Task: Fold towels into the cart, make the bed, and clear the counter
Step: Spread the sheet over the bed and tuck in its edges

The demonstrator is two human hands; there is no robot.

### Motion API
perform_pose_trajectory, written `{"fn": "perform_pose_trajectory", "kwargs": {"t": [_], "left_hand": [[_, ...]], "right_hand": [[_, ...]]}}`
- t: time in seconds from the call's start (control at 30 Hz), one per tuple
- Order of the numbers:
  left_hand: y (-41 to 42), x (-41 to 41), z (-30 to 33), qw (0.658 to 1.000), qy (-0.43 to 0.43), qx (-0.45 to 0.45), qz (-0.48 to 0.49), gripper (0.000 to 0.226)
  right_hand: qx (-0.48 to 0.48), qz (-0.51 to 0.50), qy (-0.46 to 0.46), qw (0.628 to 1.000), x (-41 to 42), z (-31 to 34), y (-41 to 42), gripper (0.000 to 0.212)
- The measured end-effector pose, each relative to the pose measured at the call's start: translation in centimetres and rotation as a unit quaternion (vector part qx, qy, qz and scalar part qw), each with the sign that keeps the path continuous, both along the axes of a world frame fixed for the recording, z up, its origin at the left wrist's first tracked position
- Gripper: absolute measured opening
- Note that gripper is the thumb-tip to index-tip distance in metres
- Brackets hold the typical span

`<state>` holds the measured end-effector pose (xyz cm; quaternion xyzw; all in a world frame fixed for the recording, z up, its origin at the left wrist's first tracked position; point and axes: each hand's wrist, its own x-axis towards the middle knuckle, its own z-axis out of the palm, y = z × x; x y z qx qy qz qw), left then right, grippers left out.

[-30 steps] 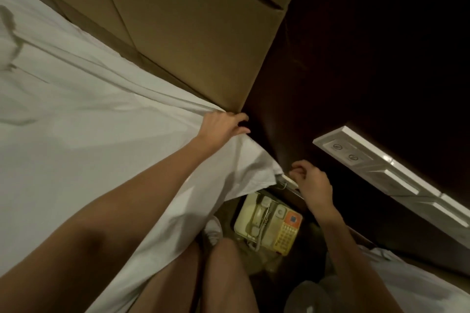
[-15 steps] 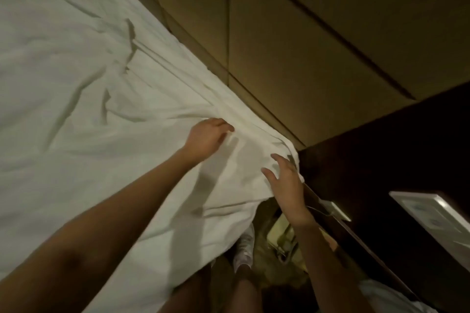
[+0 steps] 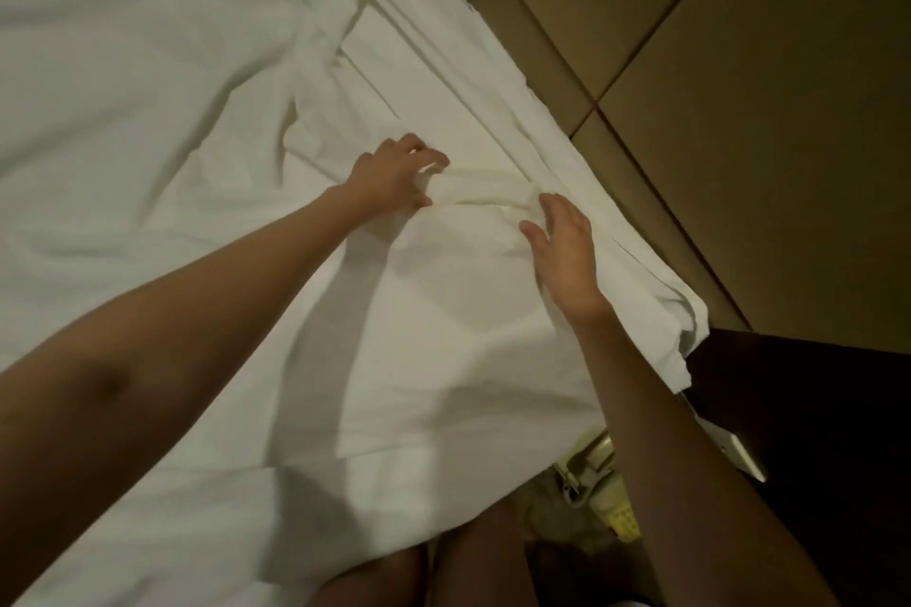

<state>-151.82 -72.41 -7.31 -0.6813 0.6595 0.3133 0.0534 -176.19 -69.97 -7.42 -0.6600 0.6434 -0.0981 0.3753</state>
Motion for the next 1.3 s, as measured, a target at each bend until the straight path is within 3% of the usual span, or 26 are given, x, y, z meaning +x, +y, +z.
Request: {"fn": "perform_pose_trajectory", "kwargs": {"t": [0.13,0.23,0.3,0.43,0.57,0.73,0.8,0.9,1.0,1.13,1.3], "left_hand": [[-1.0,0.4,0.2,0.998,0.028,0.058,0.013,0.050],[-1.7,0.2,0.2,0.997,0.055,0.039,0.034,0.032],[-2.1,0.3,0.1,0.995,0.075,0.006,0.058,0.023],[-3.1,0.7,0.8,0.995,0.019,-0.039,0.084,0.024],[-6.1,-0.2,2.8,0.979,0.021,-0.121,0.163,0.017],[-13.2,-4.3,5.7,0.949,0.123,-0.252,0.143,0.013],[-14.6,-6.0,5.6,0.934,0.213,-0.225,0.178,0.016],[-13.6,-6.9,3.2,0.945,0.289,-0.056,0.143,0.029],[-12.2,-5.4,1.8,0.951,0.276,-0.010,0.138,0.033],[-12.8,0.0,3.7,0.956,0.208,-0.103,0.181,0.035],[-14.3,8.6,4.9,0.941,0.057,-0.219,0.251,0.034]], "right_hand": [[0.039,-0.019,0.033,0.998,0.5,-0.3,-1.6,0.042],[0.057,-0.006,0.058,0.997,0.7,-0.2,-2.7,0.037],[0.057,-0.019,0.022,0.998,0.7,0.3,-3.4,0.029],[0.104,-0.072,-0.117,0.985,0.1,1.9,-4.9,0.022],[0.031,-0.118,-0.092,0.988,-0.9,2.6,-6.0,0.018],[-0.139,-0.133,-0.020,0.981,-2.0,4.8,-6.7,0.016],[-0.146,-0.103,0.000,0.984,-2.4,4.5,-6.9,0.025],[-0.118,-0.053,0.013,0.992,-1.5,3.4,-6.1,0.042],[-0.070,-0.013,0.040,0.997,0.0,2.0,-5.6,0.050],[-0.098,0.038,0.031,0.994,3.7,1.9,-8.5,0.042],[-0.030,0.117,-0.054,0.991,11.5,3.7,-14.2,0.033]]}}
